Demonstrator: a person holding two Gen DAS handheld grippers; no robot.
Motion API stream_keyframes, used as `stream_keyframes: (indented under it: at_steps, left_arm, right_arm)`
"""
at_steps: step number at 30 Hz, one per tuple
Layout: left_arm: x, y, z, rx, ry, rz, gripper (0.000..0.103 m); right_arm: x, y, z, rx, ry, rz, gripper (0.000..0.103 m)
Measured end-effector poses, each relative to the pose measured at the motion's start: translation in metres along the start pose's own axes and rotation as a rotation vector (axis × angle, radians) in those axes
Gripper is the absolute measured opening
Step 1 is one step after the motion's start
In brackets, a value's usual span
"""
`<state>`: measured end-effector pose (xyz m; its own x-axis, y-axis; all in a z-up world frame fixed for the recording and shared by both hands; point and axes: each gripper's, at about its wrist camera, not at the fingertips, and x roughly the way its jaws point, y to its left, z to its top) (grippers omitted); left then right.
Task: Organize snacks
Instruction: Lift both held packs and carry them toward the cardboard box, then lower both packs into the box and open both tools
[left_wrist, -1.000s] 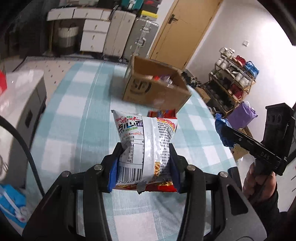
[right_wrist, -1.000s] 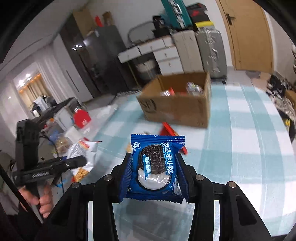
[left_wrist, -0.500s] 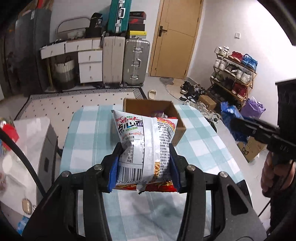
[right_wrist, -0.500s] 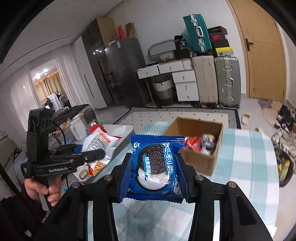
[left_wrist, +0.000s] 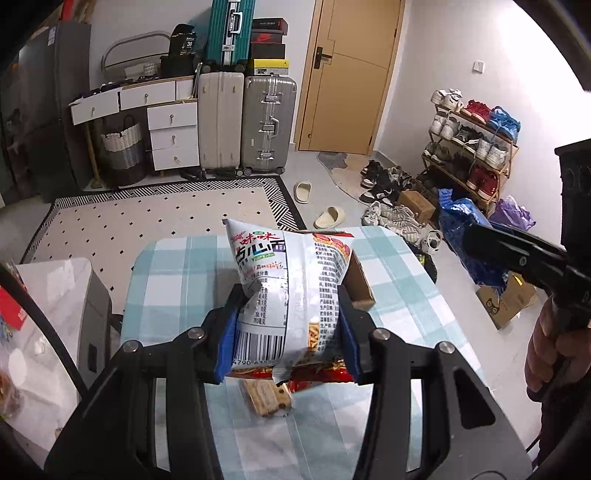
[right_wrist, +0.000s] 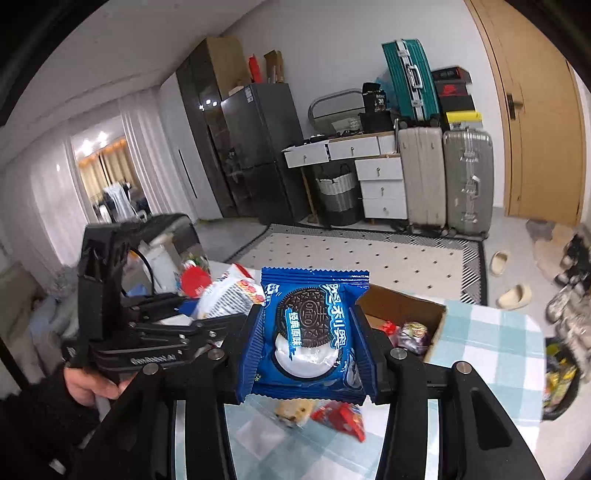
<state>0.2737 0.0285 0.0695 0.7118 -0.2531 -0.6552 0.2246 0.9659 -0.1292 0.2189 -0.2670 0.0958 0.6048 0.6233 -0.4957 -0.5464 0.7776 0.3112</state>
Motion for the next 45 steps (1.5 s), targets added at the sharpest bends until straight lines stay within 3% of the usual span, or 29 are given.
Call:
stream_keyframes:
  at_steps: [9,17,22,25,33,41,45]
  left_arm:
    - [0.048,0.002,0.051,-0.021,0.056,-0.004,0.043]
    - [0.132,0.0,0.076,-0.017,0.138,-0.011,0.043]
    - [0.184,0.001,0.074,-0.026,0.19,-0.018,0.043]
    - [0.217,0.009,0.07,-0.041,0.219,-0.092,0.043]
    - [0.284,0.026,0.051,-0.091,0.301,-0.092,0.043]
    - [0.32,0.05,0.041,-0.191,0.359,-0.116,0.044]
    - [0.322,0.062,0.038,-0.244,0.352,-0.126,0.048]
  right_arm:
    - [0.034,-0.031,0.046,0.018,0.007,-0.052,0.045]
    - [0.092,-0.072,0.054,0.028,0.073,-0.112,0.045]
    - [0.13,-0.095,0.047,0.028,0.112,-0.142,0.045]
    - [0.149,-0.108,0.038,0.036,0.14,-0.146,0.045]
    - [0.193,-0.135,0.006,0.056,0.222,-0.17,0.045]
    - [0.217,-0.152,-0.016,0.08,0.276,-0.191,0.045]
    - [0.222,-0.154,-0.022,0.081,0.279,-0.2,0.046]
